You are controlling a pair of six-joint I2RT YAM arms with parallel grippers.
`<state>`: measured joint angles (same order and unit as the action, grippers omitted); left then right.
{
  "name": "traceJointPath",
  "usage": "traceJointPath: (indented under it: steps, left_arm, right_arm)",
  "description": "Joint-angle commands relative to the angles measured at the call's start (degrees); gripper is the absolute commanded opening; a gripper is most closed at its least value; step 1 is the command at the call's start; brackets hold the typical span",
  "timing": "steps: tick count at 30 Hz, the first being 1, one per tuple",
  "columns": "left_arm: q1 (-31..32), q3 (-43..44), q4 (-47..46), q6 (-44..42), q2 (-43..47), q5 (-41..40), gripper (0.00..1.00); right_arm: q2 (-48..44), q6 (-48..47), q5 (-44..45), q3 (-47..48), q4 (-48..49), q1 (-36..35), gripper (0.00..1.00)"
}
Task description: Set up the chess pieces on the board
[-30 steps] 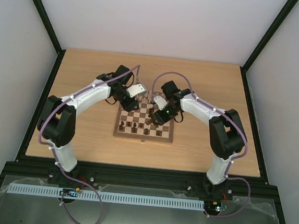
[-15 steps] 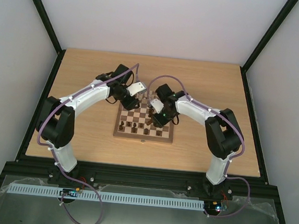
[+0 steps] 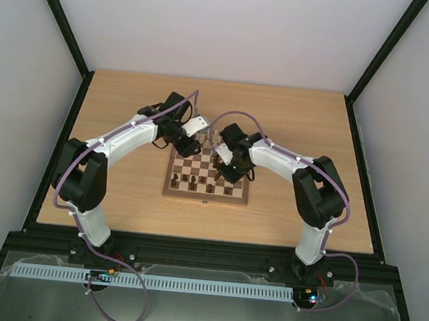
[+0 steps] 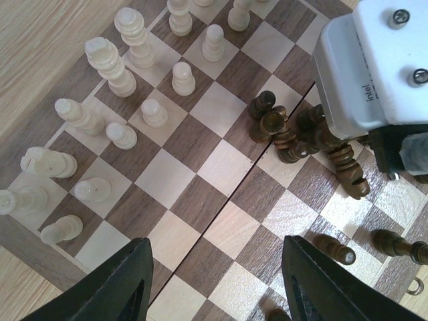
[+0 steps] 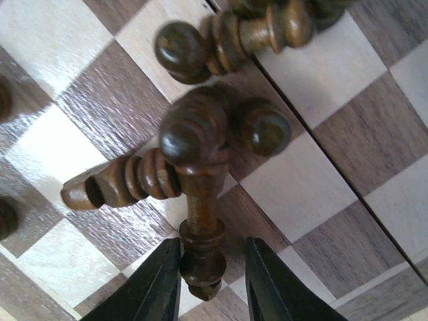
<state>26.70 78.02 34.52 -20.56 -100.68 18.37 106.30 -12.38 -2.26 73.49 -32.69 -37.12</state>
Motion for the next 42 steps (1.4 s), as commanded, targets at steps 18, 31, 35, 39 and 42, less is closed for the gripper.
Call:
traceJointPath:
  steps: [18, 31, 35, 39, 42]
  left_arm:
    - [-0.2, 2.3, -1.2, 2.4, -1.8, 1.6, 0.56]
    - [0.7, 2.6, -0.5, 1.7, -1.5, 8.7, 0.56]
    - [-0.2, 1.3, -0.6, 2.8, -0.9, 12.5, 0.56]
    - [-1.0, 0.2, -0.6, 2.7, -0.6, 16.1, 0.56]
    - [-1.6, -0.3, -0.6, 2.0, -0.6, 19.5, 0.56]
  right_arm:
    - [-1.8, 1.4, 0.6, -1.3, -2.3, -0.1, 0.06]
    - [-4.8, 4.6, -8.6, 3.1, -5.5, 3.2, 0.04]
    - [-4.7, 5.2, -10.9, 4.2, -5.6, 4.4, 0.04]
    - [-4.9, 5.1, -12.9, 4.8, -5.6, 5.1, 0.04]
    - [-5.6, 4.7, -15.2, 5.2, -5.8, 5.3, 0.04]
